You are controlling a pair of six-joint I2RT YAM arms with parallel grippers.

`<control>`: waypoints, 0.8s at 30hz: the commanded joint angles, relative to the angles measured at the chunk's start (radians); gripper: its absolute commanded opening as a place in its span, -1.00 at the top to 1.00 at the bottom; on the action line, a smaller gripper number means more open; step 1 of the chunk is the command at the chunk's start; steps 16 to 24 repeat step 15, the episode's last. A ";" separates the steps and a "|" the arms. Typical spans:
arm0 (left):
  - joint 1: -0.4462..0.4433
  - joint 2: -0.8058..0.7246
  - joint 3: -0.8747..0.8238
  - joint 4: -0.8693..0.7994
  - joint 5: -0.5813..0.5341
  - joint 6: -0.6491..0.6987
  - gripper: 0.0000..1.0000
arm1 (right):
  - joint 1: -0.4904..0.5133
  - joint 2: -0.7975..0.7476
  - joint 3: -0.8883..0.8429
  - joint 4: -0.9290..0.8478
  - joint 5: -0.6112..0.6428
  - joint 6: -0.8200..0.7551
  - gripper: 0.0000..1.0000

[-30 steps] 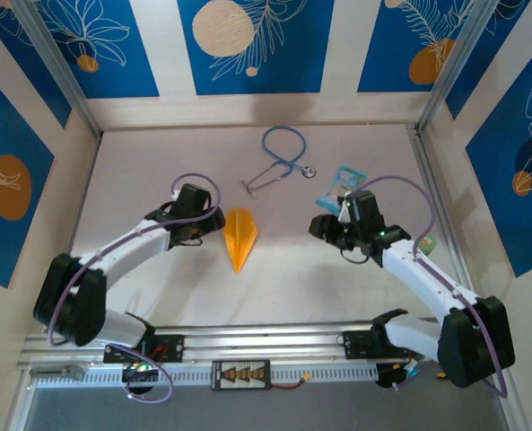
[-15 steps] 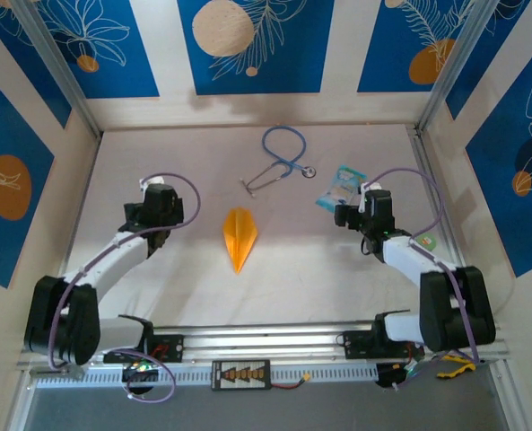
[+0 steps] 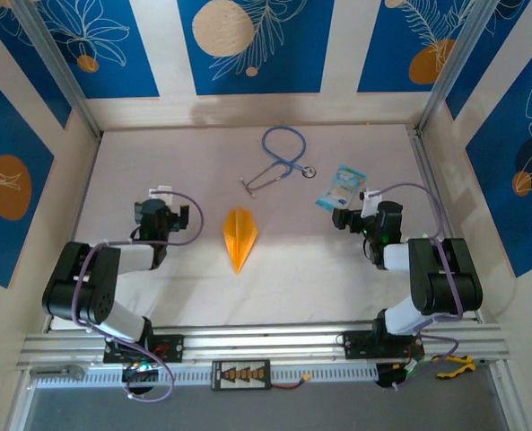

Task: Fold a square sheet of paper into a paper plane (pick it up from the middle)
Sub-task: Reset both arms

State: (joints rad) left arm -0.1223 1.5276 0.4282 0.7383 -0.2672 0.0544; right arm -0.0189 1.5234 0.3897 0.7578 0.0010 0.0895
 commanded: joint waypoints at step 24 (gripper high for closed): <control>0.049 0.036 -0.078 0.249 0.087 -0.044 -1.00 | 0.019 -0.002 0.028 0.044 0.072 0.007 -0.98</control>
